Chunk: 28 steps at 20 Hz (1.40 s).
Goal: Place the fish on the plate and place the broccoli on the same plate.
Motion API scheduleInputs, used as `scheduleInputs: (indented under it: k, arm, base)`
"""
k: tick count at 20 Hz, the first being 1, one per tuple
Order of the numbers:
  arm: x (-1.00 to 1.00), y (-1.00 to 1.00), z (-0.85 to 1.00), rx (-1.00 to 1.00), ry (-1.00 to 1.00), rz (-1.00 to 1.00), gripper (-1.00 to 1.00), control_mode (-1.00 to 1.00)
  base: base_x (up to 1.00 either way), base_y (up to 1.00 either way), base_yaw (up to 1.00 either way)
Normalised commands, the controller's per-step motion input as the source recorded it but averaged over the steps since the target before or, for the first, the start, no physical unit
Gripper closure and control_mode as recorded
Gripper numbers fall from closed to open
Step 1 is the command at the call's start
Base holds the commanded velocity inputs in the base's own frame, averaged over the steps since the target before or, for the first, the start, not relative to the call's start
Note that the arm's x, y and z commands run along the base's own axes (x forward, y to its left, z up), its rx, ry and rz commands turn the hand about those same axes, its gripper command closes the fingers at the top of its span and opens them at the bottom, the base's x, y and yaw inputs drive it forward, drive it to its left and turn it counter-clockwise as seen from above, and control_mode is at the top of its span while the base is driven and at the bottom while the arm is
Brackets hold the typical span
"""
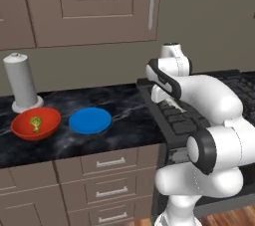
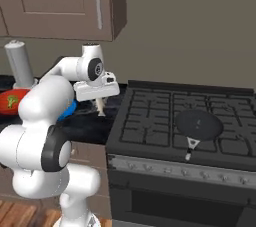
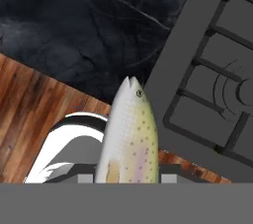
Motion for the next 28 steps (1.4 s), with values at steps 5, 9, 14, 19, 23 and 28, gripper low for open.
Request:
scheduleInputs:
  k: [5,9,14,19,23,28]
  arm:
    - [0.0,0.0,0.0,0.0,0.0,0.0,1.0,1.0]
    - [0.0,0.0,0.0,0.0,0.0,0.0,1.0,1.0]
    - [0.0,0.0,0.0,0.0,0.0,0.0,1.0,1.0]
    - [0.0,0.0,0.0,0.0,0.0,0.0,1.0,1.0]
    - [0.0,0.0,0.0,0.0,0.0,0.0,1.0,1.0]
    - [0.0,0.0,0.0,0.0,0.0,0.0,1.0,1.0]
  base:
    - [0.18,0.77,-0.1]
    - [0.27,0.76,-0.09]
    - [0.42,0.63,-0.01]
    - [0.47,0.23,0.02]
    - [0.38,0.05,0.05]
    - [0.36,0.09,0.04]
